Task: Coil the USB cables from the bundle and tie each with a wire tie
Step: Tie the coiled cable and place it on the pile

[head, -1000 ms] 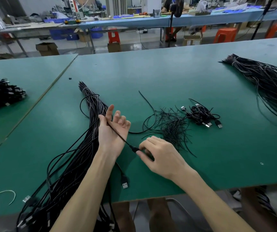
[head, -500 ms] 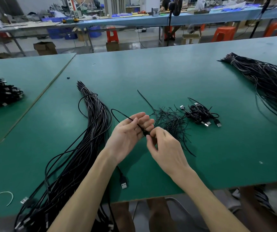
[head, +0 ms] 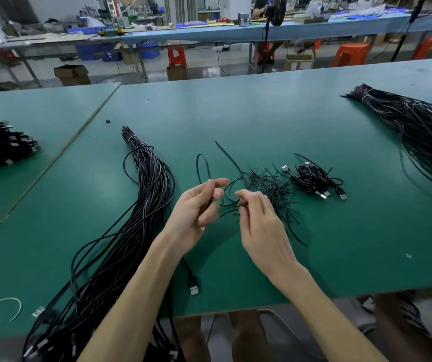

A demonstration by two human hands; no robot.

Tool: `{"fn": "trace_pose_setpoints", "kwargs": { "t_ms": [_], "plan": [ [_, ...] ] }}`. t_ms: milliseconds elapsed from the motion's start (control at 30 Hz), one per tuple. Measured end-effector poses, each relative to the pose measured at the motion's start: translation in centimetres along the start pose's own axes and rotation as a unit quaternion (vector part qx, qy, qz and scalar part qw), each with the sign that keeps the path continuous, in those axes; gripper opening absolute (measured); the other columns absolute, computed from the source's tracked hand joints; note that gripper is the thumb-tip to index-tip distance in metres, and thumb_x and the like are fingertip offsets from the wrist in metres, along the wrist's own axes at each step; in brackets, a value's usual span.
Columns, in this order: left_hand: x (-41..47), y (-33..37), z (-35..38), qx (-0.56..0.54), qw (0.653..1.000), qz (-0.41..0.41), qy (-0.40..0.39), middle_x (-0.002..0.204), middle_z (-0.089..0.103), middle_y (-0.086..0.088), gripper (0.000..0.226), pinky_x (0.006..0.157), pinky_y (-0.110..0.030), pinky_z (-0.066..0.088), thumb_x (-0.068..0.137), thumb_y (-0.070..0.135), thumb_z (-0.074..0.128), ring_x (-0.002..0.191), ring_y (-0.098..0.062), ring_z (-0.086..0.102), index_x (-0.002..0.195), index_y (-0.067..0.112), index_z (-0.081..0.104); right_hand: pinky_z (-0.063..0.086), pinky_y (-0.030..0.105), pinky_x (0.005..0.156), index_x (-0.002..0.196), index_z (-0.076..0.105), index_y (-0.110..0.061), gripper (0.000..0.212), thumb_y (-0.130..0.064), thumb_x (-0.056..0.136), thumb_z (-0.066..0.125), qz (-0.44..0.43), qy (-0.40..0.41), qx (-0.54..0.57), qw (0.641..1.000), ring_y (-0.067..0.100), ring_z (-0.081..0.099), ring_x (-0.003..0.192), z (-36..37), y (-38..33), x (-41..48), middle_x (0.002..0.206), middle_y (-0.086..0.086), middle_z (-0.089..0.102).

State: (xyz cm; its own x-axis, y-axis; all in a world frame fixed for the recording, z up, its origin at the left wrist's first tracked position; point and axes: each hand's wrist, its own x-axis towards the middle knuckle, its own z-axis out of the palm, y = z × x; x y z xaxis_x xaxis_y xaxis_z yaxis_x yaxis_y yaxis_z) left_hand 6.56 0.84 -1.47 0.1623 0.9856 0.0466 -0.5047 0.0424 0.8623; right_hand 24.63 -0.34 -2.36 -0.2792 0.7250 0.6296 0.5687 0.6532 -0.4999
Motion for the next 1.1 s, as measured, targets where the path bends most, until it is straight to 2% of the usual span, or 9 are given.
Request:
{"fn": "trace_pose_setpoints", "kwargs": {
  "t_ms": [100, 233, 333, 433, 500, 600, 700, 900, 1100],
  "plan": [
    [-0.4, 0.1, 0.2, 0.12, 0.984, -0.065, -0.112, 0.076, 0.06, 0.007, 0.033, 0.038, -0.014, 0.03, 0.107, 0.033, 0.054, 0.034, -0.002, 0.031, 0.12, 0.007, 0.069, 0.048, 0.033, 0.107, 0.152, 0.043, -0.007, 0.058, 0.006, 0.097, 0.057, 0.005, 0.038, -0.026, 0.999, 0.023, 0.049, 0.13, 0.1, 0.6, 0.2, 0.145, 0.007, 0.048],
    [-0.7, 0.2, 0.2, 0.21, 0.947, -0.137, -0.202, 0.071, 0.051, 0.005, 0.038, 0.043, -0.017, 0.026, 0.107, 0.035, 0.056, 0.04, -0.005, 0.03, 0.129, 0.006, 0.067, 0.051, 0.038, 0.105, 0.161, 0.031, -0.022, 0.091, 0.018, 0.085, 0.059, -0.03, 0.042, -0.04, 0.998, 0.021, 0.034, 0.144, -0.1, 1.5, 0.5, 0.168, -0.003, 0.023],
    [-0.6, 0.3, -0.2, 0.224, 0.952, -0.135, -0.157, 0.08, 0.048, 0.003, 0.038, 0.052, -0.025, 0.021, 0.104, 0.035, 0.062, 0.056, -0.009, 0.035, 0.128, 0.008, 0.069, 0.042, 0.046, 0.112, 0.147, 0.054, -0.017, 0.067, 0.012, 0.087, 0.06, -0.037, 0.038, -0.103, 0.993, 0.025, 0.028, 0.151, 0.2, 1.3, 0.4, 0.169, 0.0, 0.025],
    [-0.4, 0.4, -0.6, 0.212, 0.97, -0.107, -0.042, 0.087, 0.059, 0.0, 0.036, 0.062, -0.022, 0.038, 0.093, 0.026, 0.076, 0.073, -0.01, 0.053, 0.124, 0.009, 0.072, 0.034, 0.046, 0.114, 0.11, 0.071, -0.012, 0.018, -0.004, 0.094, 0.069, -0.013, 0.08, -0.149, 0.986, 0.027, 0.039, 0.146, 0.4, 1.3, 0.3, 0.157, 0.005, 0.046],
    [-0.1, 0.7, -0.9, 0.124, 0.989, -0.067, 0.034, 0.096, 0.068, -0.007, 0.034, 0.072, -0.02, 0.052, 0.086, 0.015, 0.08, 0.08, -0.013, 0.063, 0.118, 0.004, 0.074, 0.035, 0.045, 0.111, 0.102, 0.074, -0.011, 0.009, -0.009, 0.094, 0.072, -0.006, 0.087, -0.146, 0.985, 0.025, 0.05, 0.137, 0.4, 1.3, 0.2, 0.139, 0.004, 0.063],
    [0.1, 0.9, -1.2, -0.036, 0.996, -0.01, 0.083, 0.105, 0.072, -0.01, 0.027, 0.081, -0.02, 0.057, 0.085, 0.011, 0.079, 0.089, -0.015, 0.071, 0.109, -0.001, 0.076, 0.035, 0.041, 0.104, 0.101, 0.076, -0.013, 0.01, -0.019, 0.093, 0.074, -0.03, 0.074, -0.167, 0.983, 0.023, 0.064, 0.111, 0.6, 1.2, 0.0, 0.099, -0.003, 0.075],
    [0.0, 0.7, -1.1, -0.049, 0.995, 0.001, 0.09, 0.103, 0.074, -0.005, 0.019, 0.077, -0.02, 0.057, 0.089, 0.015, 0.074, 0.083, -0.01, 0.07, 0.105, 0.007, 0.08, 0.043, 0.037, 0.091, 0.104, 0.076, -0.012, 0.014, -0.021, 0.095, 0.073, -0.077, 0.043, -0.158, 0.983, 0.022, 0.064, 0.083, 1.0, 1.0, -0.2, 0.079, -0.004, 0.071],
    [-0.2, 0.7, -0.1, 0.026, 0.997, 0.007, 0.077, 0.108, 0.075, -0.009, 0.022, 0.084, -0.031, 0.058, 0.098, 0.028, 0.063, 0.095, -0.023, 0.073, 0.1, 0.015, 0.08, 0.055, 0.04, 0.071, 0.104, 0.074, -0.007, 0.014, -0.018, 0.096, 0.071, -0.101, -0.006, -0.14, 0.985, 0.024, 0.059, 0.072, 1.3, 1.0, -0.2, 0.075, 0.001, 0.068],
    [-0.3, 1.0, 0.6, -0.032, 0.999, -0.005, 0.016, 0.072, 0.043, 0.004, 0.031, 0.069, -0.026, 0.051, 0.109, 0.03, 0.046, 0.061, -0.012, 0.046, 0.089, 0.014, 0.064, 0.054, 0.038, 0.072, 0.095, 0.075, -0.009, 0.029, -0.029, 0.101, 0.056, -0.089, -0.035, -0.118, 0.988, 0.021, 0.057, 0.07, 1.0, 0.5, -0.2, 0.076, -0.001, 0.07]
  ]
}}
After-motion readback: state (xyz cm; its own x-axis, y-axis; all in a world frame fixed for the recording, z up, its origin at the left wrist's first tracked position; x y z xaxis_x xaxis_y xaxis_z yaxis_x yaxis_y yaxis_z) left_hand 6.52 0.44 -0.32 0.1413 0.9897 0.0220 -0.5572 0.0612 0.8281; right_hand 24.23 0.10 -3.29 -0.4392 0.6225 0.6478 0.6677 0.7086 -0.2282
